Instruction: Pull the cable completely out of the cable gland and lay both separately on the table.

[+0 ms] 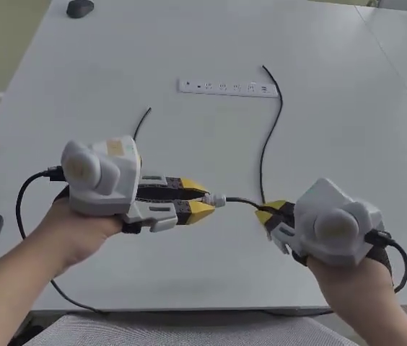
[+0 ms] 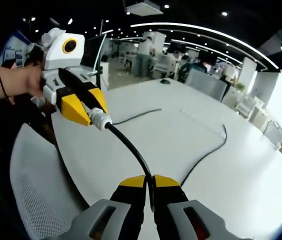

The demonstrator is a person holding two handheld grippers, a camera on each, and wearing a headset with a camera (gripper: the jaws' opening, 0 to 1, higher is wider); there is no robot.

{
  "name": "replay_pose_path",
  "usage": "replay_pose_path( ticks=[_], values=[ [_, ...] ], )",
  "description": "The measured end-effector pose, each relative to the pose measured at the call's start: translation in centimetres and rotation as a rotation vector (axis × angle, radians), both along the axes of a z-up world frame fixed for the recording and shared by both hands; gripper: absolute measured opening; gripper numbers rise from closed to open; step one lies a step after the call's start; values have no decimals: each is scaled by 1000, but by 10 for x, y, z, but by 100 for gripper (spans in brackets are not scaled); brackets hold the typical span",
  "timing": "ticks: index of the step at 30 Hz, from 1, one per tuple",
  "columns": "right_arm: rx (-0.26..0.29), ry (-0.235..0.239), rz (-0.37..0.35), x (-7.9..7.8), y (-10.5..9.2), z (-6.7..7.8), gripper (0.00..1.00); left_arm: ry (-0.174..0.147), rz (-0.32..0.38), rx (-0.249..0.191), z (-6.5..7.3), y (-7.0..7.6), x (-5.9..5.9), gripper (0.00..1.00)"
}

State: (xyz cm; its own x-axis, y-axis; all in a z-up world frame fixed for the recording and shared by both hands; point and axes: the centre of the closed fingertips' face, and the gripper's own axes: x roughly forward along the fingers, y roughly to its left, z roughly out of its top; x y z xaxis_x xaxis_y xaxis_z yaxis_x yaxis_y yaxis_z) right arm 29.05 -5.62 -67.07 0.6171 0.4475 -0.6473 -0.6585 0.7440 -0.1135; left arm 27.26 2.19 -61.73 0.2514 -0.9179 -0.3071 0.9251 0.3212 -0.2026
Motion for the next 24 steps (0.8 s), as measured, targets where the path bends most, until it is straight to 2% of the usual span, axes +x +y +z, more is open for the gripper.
replay_pose_path(
  ticks=[3, 12, 14, 20, 24],
  values=[
    [49, 53, -72, 0, -7, -9, 0, 3, 4, -2, -1, 0, -1, 15],
    [45, 114, -163, -1, -26, -28, 0, 7, 1, 8, -6, -1, -2, 15],
    [79, 147, -200, -2, -28, -31, 0, 6, -2, 12, -7, -2, -3, 15],
    [80, 144, -189, -5, -25, -31, 0, 7, -3, 14, -7, -1, -3, 15],
    [74, 132, -156, -10, -20, -29, 1, 5, 1, 17, -7, 1, -2, 15]
  ],
)
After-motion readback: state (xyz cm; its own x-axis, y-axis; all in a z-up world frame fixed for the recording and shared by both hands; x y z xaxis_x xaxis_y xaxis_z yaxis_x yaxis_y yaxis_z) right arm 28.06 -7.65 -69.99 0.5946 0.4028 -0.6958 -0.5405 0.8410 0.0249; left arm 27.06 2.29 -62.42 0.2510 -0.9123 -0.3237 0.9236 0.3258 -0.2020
